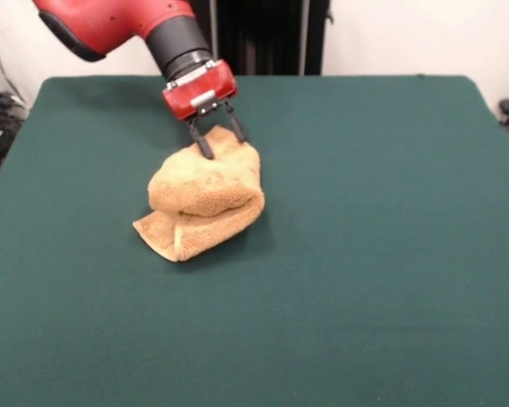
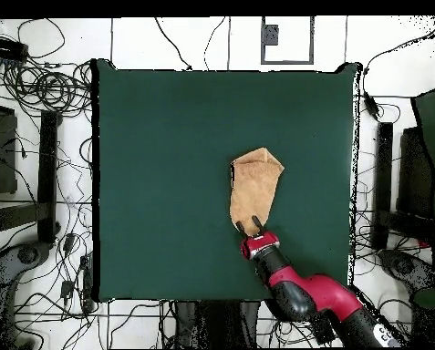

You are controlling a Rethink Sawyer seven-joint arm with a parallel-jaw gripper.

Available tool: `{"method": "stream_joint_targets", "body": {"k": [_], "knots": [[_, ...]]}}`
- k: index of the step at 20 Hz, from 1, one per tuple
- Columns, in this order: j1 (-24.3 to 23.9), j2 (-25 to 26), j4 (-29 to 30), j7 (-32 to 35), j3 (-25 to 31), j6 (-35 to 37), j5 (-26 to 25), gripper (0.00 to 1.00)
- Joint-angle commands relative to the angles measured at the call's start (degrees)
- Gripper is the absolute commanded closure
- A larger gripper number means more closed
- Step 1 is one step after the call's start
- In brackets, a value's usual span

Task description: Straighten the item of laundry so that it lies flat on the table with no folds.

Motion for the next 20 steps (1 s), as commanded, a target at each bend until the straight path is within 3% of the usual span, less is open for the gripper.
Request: {"method": "stream_joint_targets", "body": {"k": [1,4,10,15,18,20], "knots": [[-2.1,2.1,-3.3,-10.4,2.5,18.9,3.7,0.0],[-3.0,1.0,-2.4,-11.4,3.2,21.4,6.6,0.0],[0.6,-11.7,3.5,-7.5,4.0,24.9,11.9,0.0],[-1.3,-25.9,13.6,-4.2,10.5,28.8,21.2,0.0],[-3.2,-30.3,16.8,-4.4,14.6,30.9,25.8,0.0],[-4.8,-30.6,17.5,-5.9,16.7,32.2,27.5,0.0]]}}
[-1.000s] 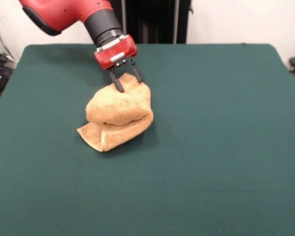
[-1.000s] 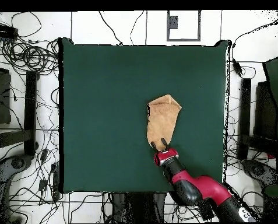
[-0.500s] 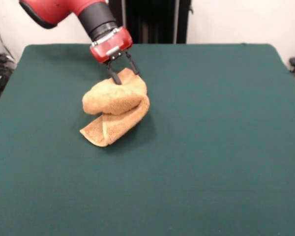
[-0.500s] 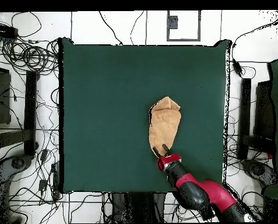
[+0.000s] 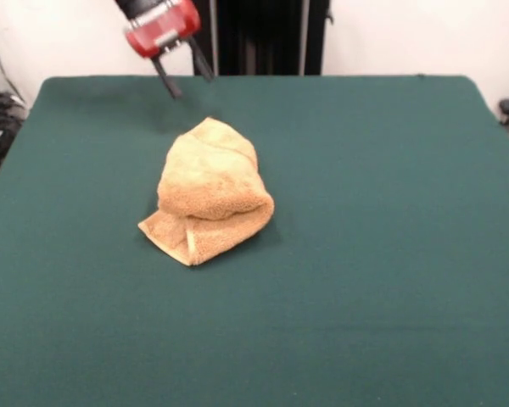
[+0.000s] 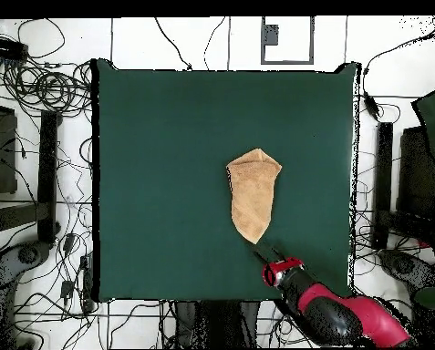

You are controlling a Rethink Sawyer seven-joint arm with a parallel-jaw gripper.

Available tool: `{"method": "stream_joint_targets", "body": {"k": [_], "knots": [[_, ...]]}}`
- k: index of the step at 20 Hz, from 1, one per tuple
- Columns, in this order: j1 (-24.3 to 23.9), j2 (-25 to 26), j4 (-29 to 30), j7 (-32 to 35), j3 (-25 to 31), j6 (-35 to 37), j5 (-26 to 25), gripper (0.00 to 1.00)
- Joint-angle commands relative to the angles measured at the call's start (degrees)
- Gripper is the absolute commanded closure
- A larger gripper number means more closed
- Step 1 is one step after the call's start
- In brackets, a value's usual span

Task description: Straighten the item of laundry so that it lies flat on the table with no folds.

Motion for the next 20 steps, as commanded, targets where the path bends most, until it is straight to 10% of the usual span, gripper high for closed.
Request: {"method": "stream_joint_targets", "body": {"k": [1,10,20], "knots": [[-1.2,-10.0,5.6,-7.3,11.2,11.9,9.1,0.0],[-5.0,-3.8,2.4,-13.9,13.1,15.8,7.8,0.0],[-7.3,14.4,-15.0,-31.1,6.3,25.6,4.3,0.0]]}}
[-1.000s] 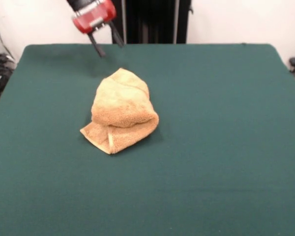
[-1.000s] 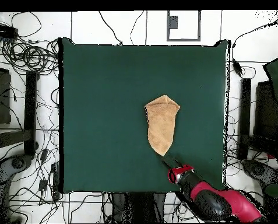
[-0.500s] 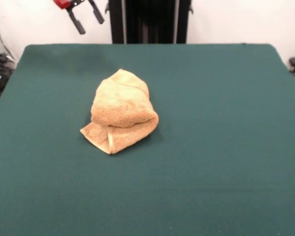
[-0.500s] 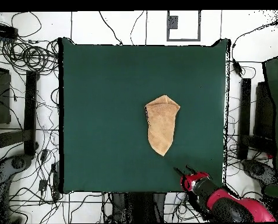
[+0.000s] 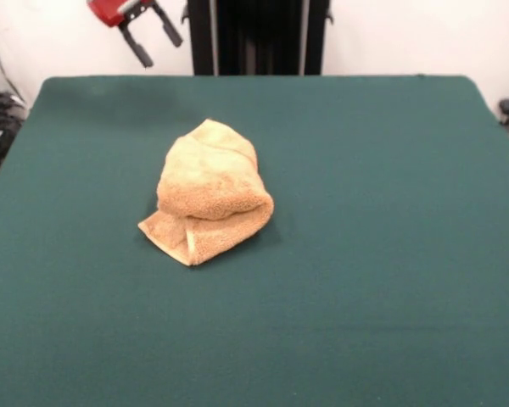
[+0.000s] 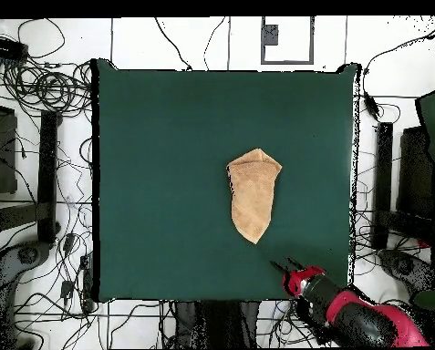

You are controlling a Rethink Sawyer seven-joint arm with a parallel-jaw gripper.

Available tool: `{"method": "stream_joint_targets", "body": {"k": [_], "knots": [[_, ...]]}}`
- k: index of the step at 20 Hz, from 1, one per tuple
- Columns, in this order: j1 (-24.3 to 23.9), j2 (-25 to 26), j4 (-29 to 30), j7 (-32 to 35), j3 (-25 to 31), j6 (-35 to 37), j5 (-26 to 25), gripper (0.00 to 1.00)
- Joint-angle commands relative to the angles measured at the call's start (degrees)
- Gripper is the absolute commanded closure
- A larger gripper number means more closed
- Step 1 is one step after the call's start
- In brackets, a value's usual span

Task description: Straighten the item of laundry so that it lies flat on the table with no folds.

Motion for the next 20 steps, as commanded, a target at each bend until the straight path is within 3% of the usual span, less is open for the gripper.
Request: {"method": "stream_joint_targets", "body": {"k": [1,5,12,20], "knots": [[0.8,16.4,-16.3,-31.8,-2.0,11.5,-2.7,0.0],[-1.4,24.6,-20.1,-38.3,-2.5,10.7,-3.7,0.0],[-1.2,31.6,-22.8,-44.3,-1.2,7.1,-5.2,0.0],[8.3,29.4,-22.1,-30.8,1.4,-6.4,-10.2,0.0]]}}
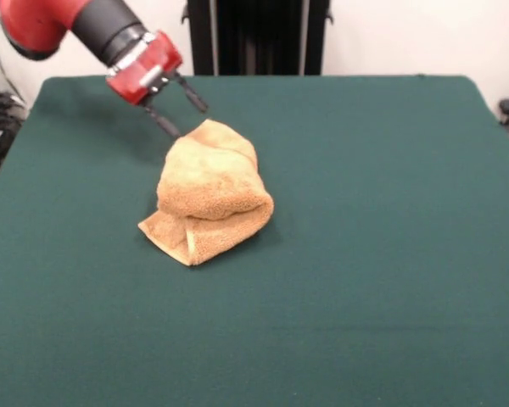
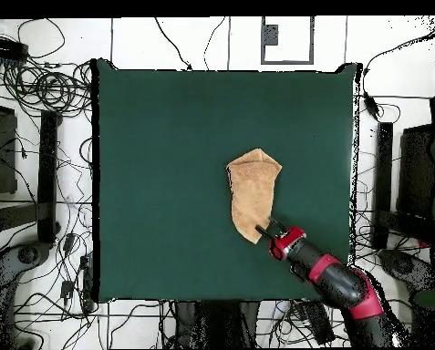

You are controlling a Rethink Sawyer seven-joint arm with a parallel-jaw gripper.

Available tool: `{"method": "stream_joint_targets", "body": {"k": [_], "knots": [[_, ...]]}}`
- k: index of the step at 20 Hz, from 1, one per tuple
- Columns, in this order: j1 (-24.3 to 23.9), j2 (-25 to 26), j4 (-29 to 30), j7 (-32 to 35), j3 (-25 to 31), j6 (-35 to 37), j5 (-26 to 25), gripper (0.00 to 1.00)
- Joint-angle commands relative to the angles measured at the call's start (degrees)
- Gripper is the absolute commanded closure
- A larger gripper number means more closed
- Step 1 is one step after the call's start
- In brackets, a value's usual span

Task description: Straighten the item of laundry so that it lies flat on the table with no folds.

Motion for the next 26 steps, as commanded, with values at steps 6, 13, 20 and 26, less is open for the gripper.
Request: {"method": "stream_joint_targets", "body": {"k": [6,13,20,26], "knots": [[20.5,-10.0,-4.0,15.7,-1.2,-24.9,-7.3,0.0],[32.5,-20.5,-1.7,19.3,-9.5,-42.2,1.7,0.0],[32.9,-22.9,1.0,18.7,-11.0,-39.9,8.8,0.0],[31.9,-37.6,9.7,19.2,-10.7,-21.8,24.2,0.0]]}}
